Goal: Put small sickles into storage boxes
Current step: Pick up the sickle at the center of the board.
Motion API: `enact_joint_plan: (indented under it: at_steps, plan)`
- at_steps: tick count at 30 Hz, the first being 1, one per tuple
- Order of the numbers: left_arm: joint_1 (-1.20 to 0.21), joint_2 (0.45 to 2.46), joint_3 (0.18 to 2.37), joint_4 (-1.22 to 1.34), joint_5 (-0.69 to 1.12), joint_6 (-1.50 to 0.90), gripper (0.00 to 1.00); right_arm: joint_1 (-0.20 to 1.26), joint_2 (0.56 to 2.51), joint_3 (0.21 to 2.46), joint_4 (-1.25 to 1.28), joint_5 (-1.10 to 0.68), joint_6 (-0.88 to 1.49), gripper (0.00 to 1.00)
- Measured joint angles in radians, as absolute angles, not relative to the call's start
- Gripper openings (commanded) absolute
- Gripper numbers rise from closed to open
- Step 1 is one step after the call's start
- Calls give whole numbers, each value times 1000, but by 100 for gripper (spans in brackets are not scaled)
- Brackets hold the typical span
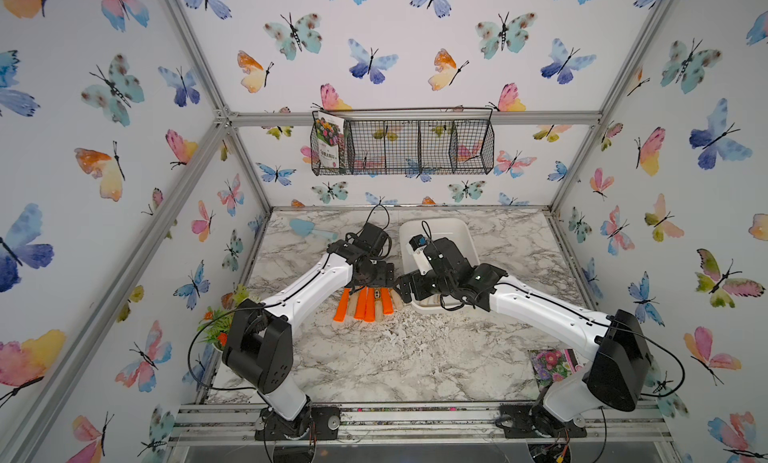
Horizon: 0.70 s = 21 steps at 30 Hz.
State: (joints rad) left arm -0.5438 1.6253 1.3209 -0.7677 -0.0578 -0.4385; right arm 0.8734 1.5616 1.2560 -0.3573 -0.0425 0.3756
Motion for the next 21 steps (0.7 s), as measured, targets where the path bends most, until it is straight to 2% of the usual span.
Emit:
enact_joint_plan:
  at_steps: [3, 10, 12, 16, 17, 21]
  plan:
    - [-519, 1602, 1265, -757, -57, -442, 82, 881, 1578, 1256, -348, -54, 382, 98]
    - [-471, 1575, 1175, -725, -47, -450, 59, 898, 1615, 1256, -324, -81, 402, 98]
    - [-458, 1574, 1156, -716, -46, -449, 55, 905, 1623, 1256, -319, -88, 408, 98]
    - [-433, 1574, 1118, -697, -38, -448, 36, 919, 1640, 1256, -304, -101, 419, 98]
    - [-429, 1574, 1111, -694, -35, -446, 34, 921, 1645, 1256, -301, -105, 421, 98]
    - [-394, 1577, 1093, -682, -21, -443, 35, 927, 1674, 1256, -289, -116, 430, 98]
